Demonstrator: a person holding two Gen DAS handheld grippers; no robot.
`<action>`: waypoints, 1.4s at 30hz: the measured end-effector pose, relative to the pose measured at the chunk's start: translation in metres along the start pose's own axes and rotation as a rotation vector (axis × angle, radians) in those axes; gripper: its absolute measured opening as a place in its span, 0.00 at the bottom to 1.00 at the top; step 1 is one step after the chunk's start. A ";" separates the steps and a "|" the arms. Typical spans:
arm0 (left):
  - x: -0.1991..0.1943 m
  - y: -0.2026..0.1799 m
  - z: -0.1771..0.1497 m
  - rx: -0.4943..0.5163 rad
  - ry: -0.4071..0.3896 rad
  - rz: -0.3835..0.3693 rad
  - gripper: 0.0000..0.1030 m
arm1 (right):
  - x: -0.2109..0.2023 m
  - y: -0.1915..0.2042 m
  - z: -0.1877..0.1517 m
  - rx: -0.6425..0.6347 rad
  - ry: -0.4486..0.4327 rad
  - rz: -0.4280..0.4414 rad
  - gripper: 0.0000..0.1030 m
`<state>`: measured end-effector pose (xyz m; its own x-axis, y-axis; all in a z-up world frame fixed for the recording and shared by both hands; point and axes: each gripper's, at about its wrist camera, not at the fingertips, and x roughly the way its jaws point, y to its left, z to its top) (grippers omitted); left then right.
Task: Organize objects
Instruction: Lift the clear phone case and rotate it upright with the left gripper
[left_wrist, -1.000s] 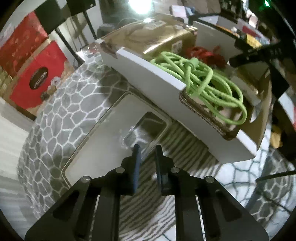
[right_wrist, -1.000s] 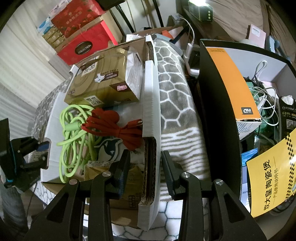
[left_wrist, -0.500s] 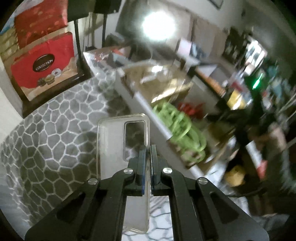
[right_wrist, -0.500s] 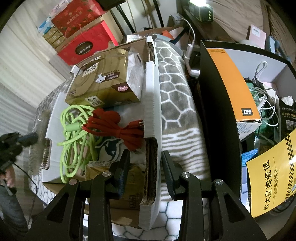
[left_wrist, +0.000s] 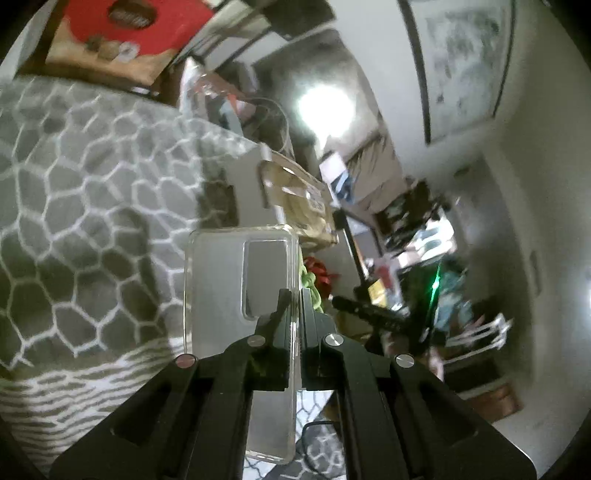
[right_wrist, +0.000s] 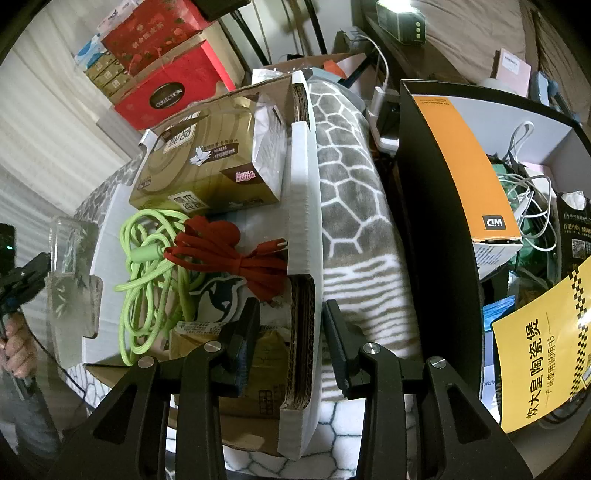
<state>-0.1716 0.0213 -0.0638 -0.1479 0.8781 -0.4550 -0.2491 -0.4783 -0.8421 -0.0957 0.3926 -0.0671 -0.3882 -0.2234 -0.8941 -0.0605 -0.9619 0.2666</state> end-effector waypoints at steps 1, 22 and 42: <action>-0.003 0.006 0.001 -0.017 -0.006 -0.016 0.03 | 0.000 0.000 0.000 -0.001 0.000 -0.001 0.36; -0.047 0.081 -0.003 -0.199 -0.098 -0.004 0.42 | 0.000 0.001 0.000 -0.004 0.008 -0.010 0.39; -0.021 0.031 0.012 -0.247 -0.076 -0.031 0.08 | 0.002 0.002 0.000 -0.002 0.010 -0.008 0.39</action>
<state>-0.1875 -0.0126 -0.0771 -0.2178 0.8844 -0.4128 -0.0146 -0.4258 -0.9047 -0.0968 0.3903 -0.0681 -0.3788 -0.2175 -0.8995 -0.0616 -0.9639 0.2590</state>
